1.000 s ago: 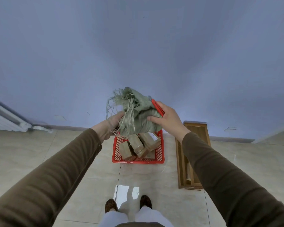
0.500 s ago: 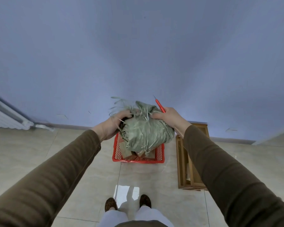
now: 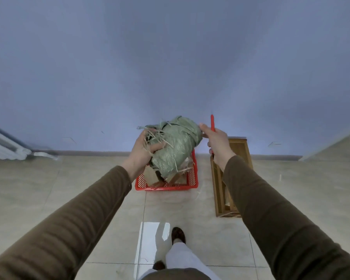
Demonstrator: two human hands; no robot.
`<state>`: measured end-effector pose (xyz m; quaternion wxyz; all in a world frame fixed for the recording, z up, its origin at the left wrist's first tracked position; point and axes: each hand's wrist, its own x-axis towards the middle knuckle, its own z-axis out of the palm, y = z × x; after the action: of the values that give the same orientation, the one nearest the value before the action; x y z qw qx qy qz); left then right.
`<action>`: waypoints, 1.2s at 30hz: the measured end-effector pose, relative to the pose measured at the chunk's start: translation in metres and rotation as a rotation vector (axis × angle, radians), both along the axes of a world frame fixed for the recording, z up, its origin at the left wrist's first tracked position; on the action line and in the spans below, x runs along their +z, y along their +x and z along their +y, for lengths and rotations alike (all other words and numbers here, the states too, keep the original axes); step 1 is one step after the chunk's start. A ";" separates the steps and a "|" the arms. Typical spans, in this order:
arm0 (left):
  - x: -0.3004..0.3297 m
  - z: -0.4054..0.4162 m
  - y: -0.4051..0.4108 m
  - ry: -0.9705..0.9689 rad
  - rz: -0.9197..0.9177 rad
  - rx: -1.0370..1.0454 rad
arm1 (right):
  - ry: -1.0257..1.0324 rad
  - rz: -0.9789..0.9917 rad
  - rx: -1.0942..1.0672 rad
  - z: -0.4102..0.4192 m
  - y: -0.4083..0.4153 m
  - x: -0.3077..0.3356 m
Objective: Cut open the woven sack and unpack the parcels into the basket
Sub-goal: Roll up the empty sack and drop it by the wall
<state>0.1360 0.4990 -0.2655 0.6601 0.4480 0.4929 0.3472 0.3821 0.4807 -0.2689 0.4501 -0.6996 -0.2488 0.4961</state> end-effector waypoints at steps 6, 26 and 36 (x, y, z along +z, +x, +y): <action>-0.018 -0.040 0.031 -0.088 -0.267 0.280 | 0.003 0.346 0.058 -0.080 -0.051 -0.020; -0.009 -0.166 0.232 -0.436 -0.366 -0.292 | -0.011 0.294 0.009 -0.281 0.219 -0.038; -0.052 -0.213 0.399 -0.467 -0.015 -0.440 | -0.154 0.231 0.178 -0.340 0.395 -0.049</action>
<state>0.5347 0.2857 -0.3173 0.8078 0.3778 0.4459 0.0768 0.7774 0.1403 -0.3175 0.3750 -0.6453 -0.2177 0.6290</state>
